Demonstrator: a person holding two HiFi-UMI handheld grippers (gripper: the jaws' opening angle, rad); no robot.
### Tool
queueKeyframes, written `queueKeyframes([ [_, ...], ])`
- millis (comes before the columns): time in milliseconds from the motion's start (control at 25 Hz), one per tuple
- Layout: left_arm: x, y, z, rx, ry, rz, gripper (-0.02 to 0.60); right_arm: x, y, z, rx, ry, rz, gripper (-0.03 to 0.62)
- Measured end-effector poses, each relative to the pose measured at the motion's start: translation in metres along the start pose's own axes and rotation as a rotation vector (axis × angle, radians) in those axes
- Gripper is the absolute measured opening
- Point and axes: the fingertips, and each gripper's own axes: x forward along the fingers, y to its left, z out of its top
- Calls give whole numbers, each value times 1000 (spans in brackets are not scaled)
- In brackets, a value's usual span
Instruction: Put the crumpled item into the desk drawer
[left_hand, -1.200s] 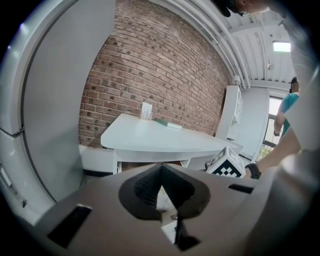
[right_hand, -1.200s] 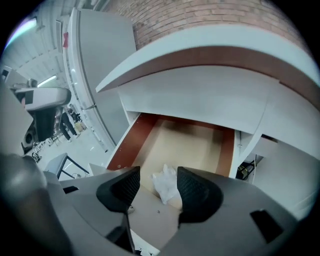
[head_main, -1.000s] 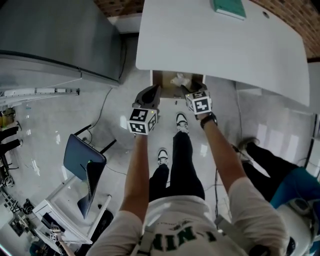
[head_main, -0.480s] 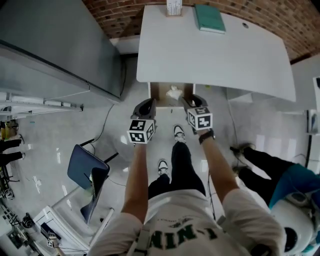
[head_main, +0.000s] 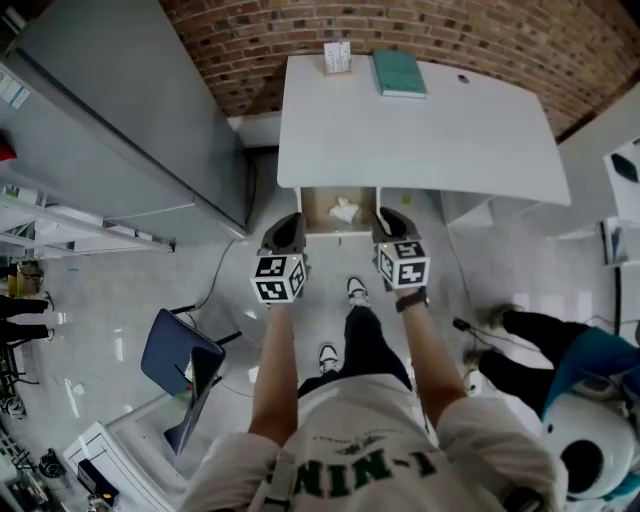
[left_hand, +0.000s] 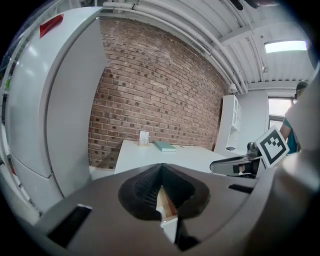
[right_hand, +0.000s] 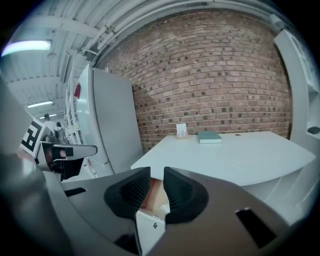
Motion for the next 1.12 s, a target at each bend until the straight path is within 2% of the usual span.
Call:
queueKeyframes([
  [160,-25,-13,22,36,-9,-5,-2,-34,15,22,13,-65,-12,69],
  [320,-57,-24,44,81,-65,23,-2,-66,27,42,34,-124,-18,64],
  [560,-101,-41,72,130,-135,57,-2,-111,45,67,-5,-188,-63,43],
  [720,-127,-49,85,173,-172,83,-2,-135,60,85,-59,-234,-108,35],
  [920,-155,-53,96,188,-210,92,-2,-160,78,100,-66,-293,-130,17],
  [1120,-172,-61,101,200,-235,70,-2,-176,91,104,-69,-323,-133,12],
])
